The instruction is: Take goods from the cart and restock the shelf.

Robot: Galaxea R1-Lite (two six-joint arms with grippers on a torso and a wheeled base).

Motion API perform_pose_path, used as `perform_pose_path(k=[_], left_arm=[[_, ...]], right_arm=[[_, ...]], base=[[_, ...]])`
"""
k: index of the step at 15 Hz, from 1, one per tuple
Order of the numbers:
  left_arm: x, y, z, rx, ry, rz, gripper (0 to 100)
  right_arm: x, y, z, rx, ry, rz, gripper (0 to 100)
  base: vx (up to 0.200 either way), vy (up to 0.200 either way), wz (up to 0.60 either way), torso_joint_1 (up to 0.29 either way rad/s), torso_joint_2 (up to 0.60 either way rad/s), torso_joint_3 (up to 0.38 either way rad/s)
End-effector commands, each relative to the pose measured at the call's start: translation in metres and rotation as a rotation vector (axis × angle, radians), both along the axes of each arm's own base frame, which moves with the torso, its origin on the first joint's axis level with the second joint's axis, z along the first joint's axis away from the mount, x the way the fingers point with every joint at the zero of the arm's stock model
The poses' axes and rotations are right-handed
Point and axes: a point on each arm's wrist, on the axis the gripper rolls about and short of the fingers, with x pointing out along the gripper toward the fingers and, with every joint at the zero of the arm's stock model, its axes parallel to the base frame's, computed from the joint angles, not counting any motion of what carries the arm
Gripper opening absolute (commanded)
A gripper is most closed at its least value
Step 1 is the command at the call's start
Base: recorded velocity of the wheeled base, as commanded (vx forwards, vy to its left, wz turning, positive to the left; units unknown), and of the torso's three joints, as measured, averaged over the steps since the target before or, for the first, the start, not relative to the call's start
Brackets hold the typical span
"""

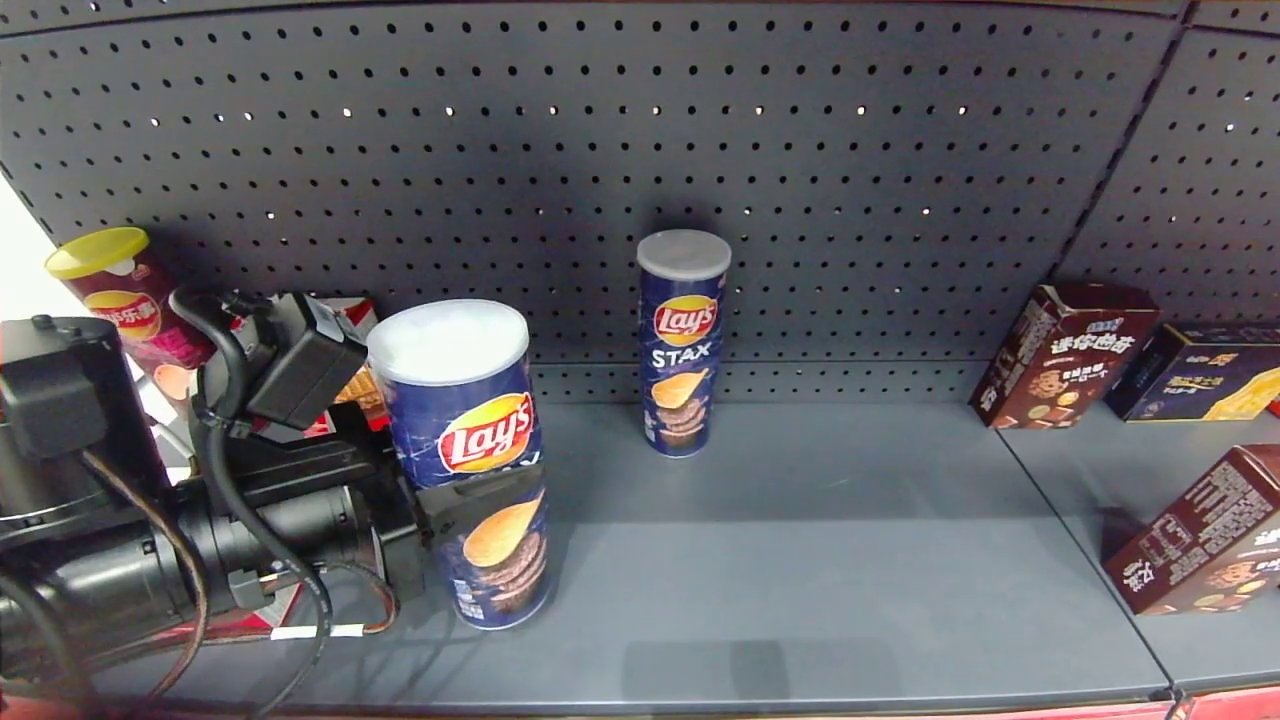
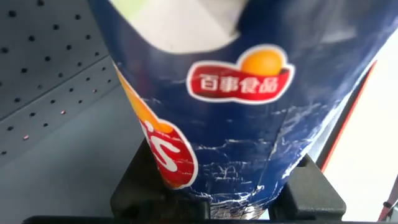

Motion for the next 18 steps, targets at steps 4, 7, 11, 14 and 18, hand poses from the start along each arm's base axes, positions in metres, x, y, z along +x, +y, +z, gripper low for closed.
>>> perform_pose_path(k=[4, 7, 11, 14, 18], left_arm=[[0.001, 0.001, -0.001, -0.008, -0.011, 0.007, 0], [0.003, -0.001, 0.002, -0.033, -0.023, 0.006, 0], [0.002, 0.003, 0.001, -0.038, -0.017, 0.021, 0], [0.002, 0.007, -0.004, -0.034, 0.007, 0.040, 0], [0.004, 0.007, -0.001, -0.036, -0.004, 0.051, 0]], right_arm=[[0.040, 0.005, 0.103, -0.028, 0.064, 0.264, 100], [0.084, 0.014, 0.115, -0.092, 0.079, 0.352, 100], [0.131, 0.040, 0.120, -0.138, 0.143, 0.511, 100], [0.161, 0.061, 0.124, -0.145, 0.151, 0.577, 100], [0.202, 0.092, 0.132, -0.135, 0.170, 0.632, 100]], base=[[0.000, 0.000, 0.00, 0.000, 0.00, 0.000], [0.000, 0.000, 0.00, 0.000, 0.00, 0.000], [0.000, 0.000, 0.00, 0.000, 0.00, 0.000], [0.000, 0.000, 0.00, 0.000, 0.00, 0.000], [0.000, 0.000, 0.00, 0.000, 0.00, 0.000]])
